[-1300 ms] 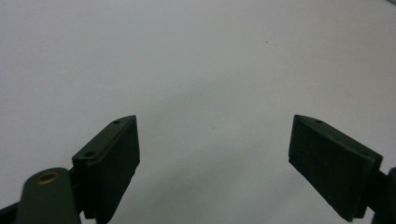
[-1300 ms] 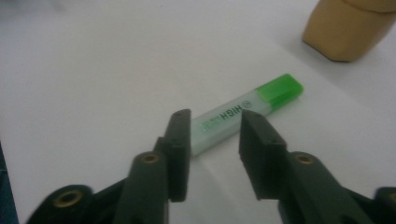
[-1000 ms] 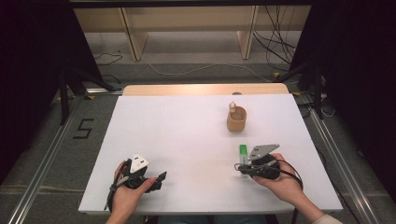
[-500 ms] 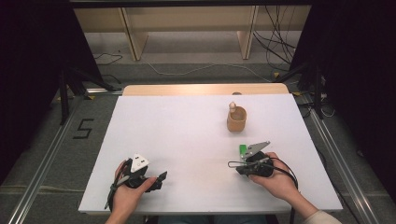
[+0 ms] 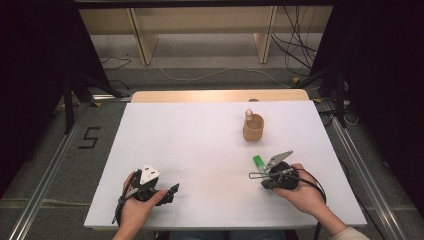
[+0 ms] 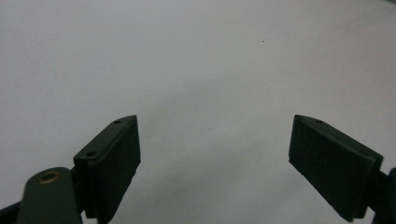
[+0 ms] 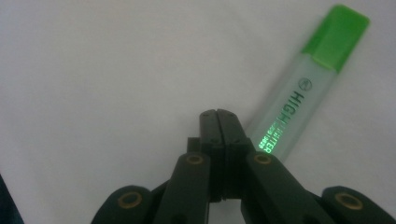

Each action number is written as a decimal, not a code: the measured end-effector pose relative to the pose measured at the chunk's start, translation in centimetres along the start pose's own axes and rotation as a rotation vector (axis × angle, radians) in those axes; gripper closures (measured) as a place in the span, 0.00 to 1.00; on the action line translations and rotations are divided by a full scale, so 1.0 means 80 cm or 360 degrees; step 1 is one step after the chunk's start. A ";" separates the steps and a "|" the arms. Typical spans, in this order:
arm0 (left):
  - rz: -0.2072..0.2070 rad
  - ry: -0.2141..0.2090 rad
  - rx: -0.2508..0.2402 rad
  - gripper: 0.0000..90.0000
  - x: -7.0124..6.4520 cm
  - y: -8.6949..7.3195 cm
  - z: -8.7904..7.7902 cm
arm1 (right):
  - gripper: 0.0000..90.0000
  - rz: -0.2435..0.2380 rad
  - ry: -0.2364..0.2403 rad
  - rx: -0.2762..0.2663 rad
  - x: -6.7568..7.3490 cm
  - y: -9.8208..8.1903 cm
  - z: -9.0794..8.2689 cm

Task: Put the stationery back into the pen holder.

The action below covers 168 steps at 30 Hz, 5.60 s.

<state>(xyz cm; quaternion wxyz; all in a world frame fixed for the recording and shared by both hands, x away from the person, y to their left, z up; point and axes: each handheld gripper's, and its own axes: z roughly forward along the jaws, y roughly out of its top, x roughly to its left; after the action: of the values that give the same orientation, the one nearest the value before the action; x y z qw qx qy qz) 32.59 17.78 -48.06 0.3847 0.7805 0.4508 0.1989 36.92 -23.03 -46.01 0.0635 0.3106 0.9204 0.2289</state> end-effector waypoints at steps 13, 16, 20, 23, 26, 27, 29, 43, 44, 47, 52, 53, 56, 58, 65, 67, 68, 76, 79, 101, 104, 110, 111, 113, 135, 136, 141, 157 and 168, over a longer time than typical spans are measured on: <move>-0.0002 -0.0006 0.0002 0.19 0.000 0.001 0.002 | 1.00 0.0121 -0.0119 0.0088 -0.033 -0.019 -0.011; -0.0005 -0.0009 0.0001 0.19 0.000 0.001 0.002 | 1.00 0.0126 -0.0129 0.0111 -0.036 -0.020 -0.012; -0.0004 -0.0011 0.0005 0.19 0.000 0.001 0.001 | 1.00 0.0122 -0.0146 0.0123 -0.038 -0.020 -0.012; -0.0004 -0.0010 0.0005 0.19 0.000 0.001 0.002 | 0.99 0.0111 -0.0139 0.0141 -0.039 -0.018 -0.013; -0.0004 -0.0009 0.0002 0.19 0.000 0.001 0.002 | 0.96 0.0090 -0.0125 0.0134 -0.038 -0.013 -0.018; -0.0002 -0.0011 0.0004 0.19 0.000 0.001 0.002 | 0.95 0.0079 -0.0134 0.0135 -0.038 -0.009 -0.022; -0.0001 -0.0012 0.0005 0.19 0.000 0.001 0.002 | 0.92 0.0062 -0.0146 0.0141 -0.040 -0.001 -0.026; -0.0010 -0.0010 0.0000 0.19 0.001 0.000 0.002 | 0.64 0.0095 -0.0179 0.0317 -0.068 0.039 -0.016; -0.0010 -0.0010 0.0000 0.19 0.001 0.000 0.002 | 0.64 0.0095 -0.0179 0.0317 -0.068 0.039 -0.016; -0.0005 -0.0013 0.0004 0.19 0.000 0.001 0.003 | 0.60 0.0071 -0.0165 0.0376 -0.070 0.044 -0.012; -0.0007 -0.0014 0.0005 0.19 0.000 0.001 0.003 | 0.58 0.0041 -0.0148 0.0430 -0.069 0.050 -0.002; -0.0007 -0.0014 0.0005 0.19 0.000 0.001 0.003 | 0.58 0.0036 -0.0146 0.0437 -0.069 0.050 -0.001; -0.0005 -0.0014 0.0006 0.19 0.001 0.000 0.003 | 0.58 0.0032 -0.0145 0.0455 -0.069 0.052 0.004; -0.0012 -0.0012 0.0003 0.19 0.001 0.000 0.003 | 0.58 0.0024 -0.0155 0.0466 -0.070 0.053 0.005; -0.0005 -0.0013 0.0005 0.19 0.001 0.000 0.003 | 0.60 0.0016 -0.0157 0.0484 -0.071 0.055 0.009; -0.0009 -0.0011 0.0002 0.19 0.001 0.000 0.003 | 0.61 0.0021 -0.0156 0.0489 -0.071 0.056 0.011; -0.0009 -0.0011 0.0002 0.19 0.001 0.000 0.003 | 0.61 0.0021 -0.0158 0.0492 -0.071 0.056 0.012; -0.0008 -0.0012 0.0000 0.19 0.001 0.000 0.003 | 0.64 0.0032 -0.0160 0.0505 -0.071 0.057 0.014; -0.0007 -0.0015 0.0000 0.19 0.001 0.000 0.003 | 0.66 0.0034 -0.0156 0.0515 -0.071 0.057 0.015; -0.0008 -0.0014 0.0000 0.19 0.001 0.000 0.002 | 0.73 0.0086 -0.0125 0.0522 -0.071 0.058 0.016; -0.0009 -0.0014 -0.0001 0.19 0.001 0.000 0.002 | 0.73 0.0081 -0.0127 0.0526 -0.072 0.057 0.016; -0.0007 -0.0014 -0.0001 0.19 0.001 0.000 0.002 | 0.73 0.0086 -0.0129 0.0508 -0.071 0.057 0.013; -0.0007 -0.0014 -0.0001 0.19 0.001 0.000 0.002 | 0.73 0.0091 -0.0121 0.0505 -0.071 0.057 0.012; -0.0005 -0.0013 -0.0001 0.19 0.001 0.000 0.002 | 0.73 0.0085 -0.0124 0.0490 -0.072 0.057 0.011; -0.0003 -0.0010 -0.0007 0.19 0.001 0.000 0.002 | 0.74 0.0164 -0.0130 0.0255 -0.073 0.057 -0.005; -0.0008 -0.0010 -0.0007 0.19 0.001 0.000 0.002 | 0.73 0.0174 -0.0134 0.0243 -0.073 0.057 -0.006; -0.0003 -0.0010 -0.0007 0.19 0.001 0.000 0.002 | 0.74 0.0187 -0.0136 0.0173 -0.074 0.057 -0.010; -0.0003 -0.0008 -0.0007 0.19 0.001 0.000 0.002 | 0.74 0.0197 -0.0163 0.0004 -0.076 0.057 -0.016; -0.0004 -0.0007 -0.0008 0.19 0.001 0.000 0.002 | 0.74 0.0223 -0.0177 -0.0101 -0.077 0.058 -0.021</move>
<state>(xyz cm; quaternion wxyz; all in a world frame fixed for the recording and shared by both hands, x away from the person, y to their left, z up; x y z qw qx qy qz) 32.76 17.81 -48.19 0.3878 0.7795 0.4505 0.1978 43.92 -24.16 -42.54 0.1081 0.3842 0.8838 0.2442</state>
